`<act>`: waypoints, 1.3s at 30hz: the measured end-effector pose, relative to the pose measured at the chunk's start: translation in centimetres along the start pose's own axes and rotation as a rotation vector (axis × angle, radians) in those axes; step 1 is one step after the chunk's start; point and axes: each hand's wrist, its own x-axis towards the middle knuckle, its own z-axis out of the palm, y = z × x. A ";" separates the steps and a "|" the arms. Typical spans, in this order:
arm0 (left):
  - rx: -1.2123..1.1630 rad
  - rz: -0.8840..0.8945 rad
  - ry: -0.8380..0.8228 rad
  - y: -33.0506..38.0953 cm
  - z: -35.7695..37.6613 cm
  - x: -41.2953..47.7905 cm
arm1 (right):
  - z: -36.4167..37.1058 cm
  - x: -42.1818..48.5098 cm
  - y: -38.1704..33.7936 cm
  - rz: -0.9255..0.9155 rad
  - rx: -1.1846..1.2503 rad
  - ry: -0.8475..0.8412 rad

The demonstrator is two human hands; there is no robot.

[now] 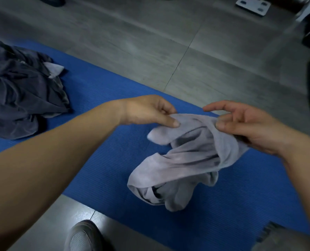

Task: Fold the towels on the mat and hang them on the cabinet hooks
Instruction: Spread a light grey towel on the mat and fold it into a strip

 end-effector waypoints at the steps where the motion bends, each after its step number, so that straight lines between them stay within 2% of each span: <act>1: 0.011 -0.013 0.024 -0.1 -0.5 -0.4 | -0.6 -0.3 0.3 0.047 -0.100 -0.017; 4: -0.224 0.039 0.076 -0.2 -1.5 -1.4 | -1.4 -0.4 1.0 0.208 -0.358 -0.004; 7: -0.311 0.082 0.112 -0.4 -1.9 -2.1 | -1.9 -0.2 1.5 0.205 -0.422 0.087; 10: -0.274 0.027 0.086 -1.5 -2.1 -2.4 | -2.3 -0.3 2.5 0.155 -0.236 0.234; 14: -0.288 -0.154 -0.029 -4.2 -1.0 -2.6 | -2.5 0.4 3.9 0.041 0.093 0.417; 16: -0.070 -0.241 -0.041 -5.3 0.1 -2.5 | -1.9 1.0 3.5 0.001 0.173 0.462; 19: 0.323 -0.424 -0.080 -7.0 0.5 -2.3 | -1.7 1.9 2.8 -0.091 0.140 0.626; 22: 0.377 -0.459 -0.142 -7.9 -0.1 -2.9 | -2.7 1.9 2.2 -0.244 -0.052 0.775; 25: 0.192 -0.382 -0.118 -8.2 -1.1 -4.0 | -4.3 1.8 2.6 -0.289 -0.326 0.955; 27: 0.151 -0.331 -0.055 -9.1 -1.7 -5.0 | -4.2 2.5 3.3 -0.224 -0.325 0.993; 28: 0.130 -0.318 -0.032 -10.0 -2.0 -5.8 | -3.7 2.9 3.6 -0.165 -0.210 0.940; 30: 0.008 -0.329 0.041 -12.6 -1.9 -7.8 | -2.8 3.5 4.2 -0.041 0.108 0.673; 32: -0.319 -0.344 0.231 -15.7 -0.8 -10.2 | -2.3 4.5 5.8 0.107 0.152 0.456; 33: -0.516 -0.333 0.368 -17.1 0.1 -11.1 | -2.0 5.0 6.6 0.178 0.088 0.434; 37: -1.097 -0.191 0.850 -22.2 4.6 -12.1 | 0.1 8.2 8.8 0.264 -0.457 0.604; 39: -1.253 -0.170 0.971 -24.1 6.1 -11.7 | 1.6 10.3 8.9 0.275 -0.396 0.657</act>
